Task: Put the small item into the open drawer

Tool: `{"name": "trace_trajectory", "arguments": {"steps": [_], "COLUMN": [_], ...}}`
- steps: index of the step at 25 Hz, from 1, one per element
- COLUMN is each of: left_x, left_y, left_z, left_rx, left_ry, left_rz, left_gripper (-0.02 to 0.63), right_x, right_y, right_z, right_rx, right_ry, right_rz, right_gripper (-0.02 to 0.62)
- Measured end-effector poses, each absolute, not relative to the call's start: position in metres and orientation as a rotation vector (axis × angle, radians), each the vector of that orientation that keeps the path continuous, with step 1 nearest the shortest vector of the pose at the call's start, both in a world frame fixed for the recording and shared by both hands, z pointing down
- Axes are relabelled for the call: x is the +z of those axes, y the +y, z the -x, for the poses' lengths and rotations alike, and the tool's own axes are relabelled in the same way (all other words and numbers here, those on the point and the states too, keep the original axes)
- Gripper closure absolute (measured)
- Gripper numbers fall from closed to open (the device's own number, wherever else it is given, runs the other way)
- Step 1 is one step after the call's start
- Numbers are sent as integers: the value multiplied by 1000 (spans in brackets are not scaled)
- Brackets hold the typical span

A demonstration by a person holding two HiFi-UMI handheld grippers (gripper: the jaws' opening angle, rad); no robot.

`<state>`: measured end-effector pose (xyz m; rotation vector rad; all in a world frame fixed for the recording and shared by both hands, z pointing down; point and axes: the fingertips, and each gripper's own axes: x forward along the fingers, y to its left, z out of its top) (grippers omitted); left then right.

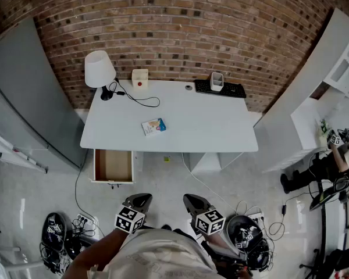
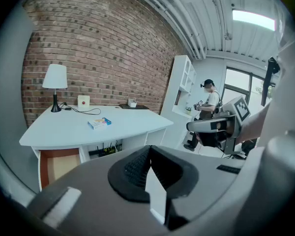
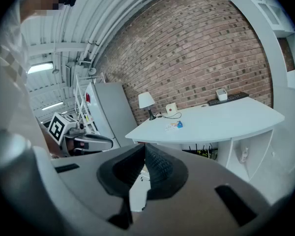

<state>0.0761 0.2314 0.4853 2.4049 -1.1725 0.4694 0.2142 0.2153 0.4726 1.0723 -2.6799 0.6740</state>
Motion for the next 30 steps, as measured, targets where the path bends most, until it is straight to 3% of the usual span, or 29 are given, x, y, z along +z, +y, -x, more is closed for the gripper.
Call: {"name": "trace_trajectory", "arguments": {"steps": [30], "left_x": [485], "left_y": [269], "left_z": [-97], "left_rx": [497], "left_ry": [-1247], "left_rz": [-2324], "left_gripper": [600], "right_x": [479], "right_y": [252], "right_z": [-241], "right_rx": [750], "right_ry": [-2705], "right_rz": [-1044], "right_gripper": [589]}}
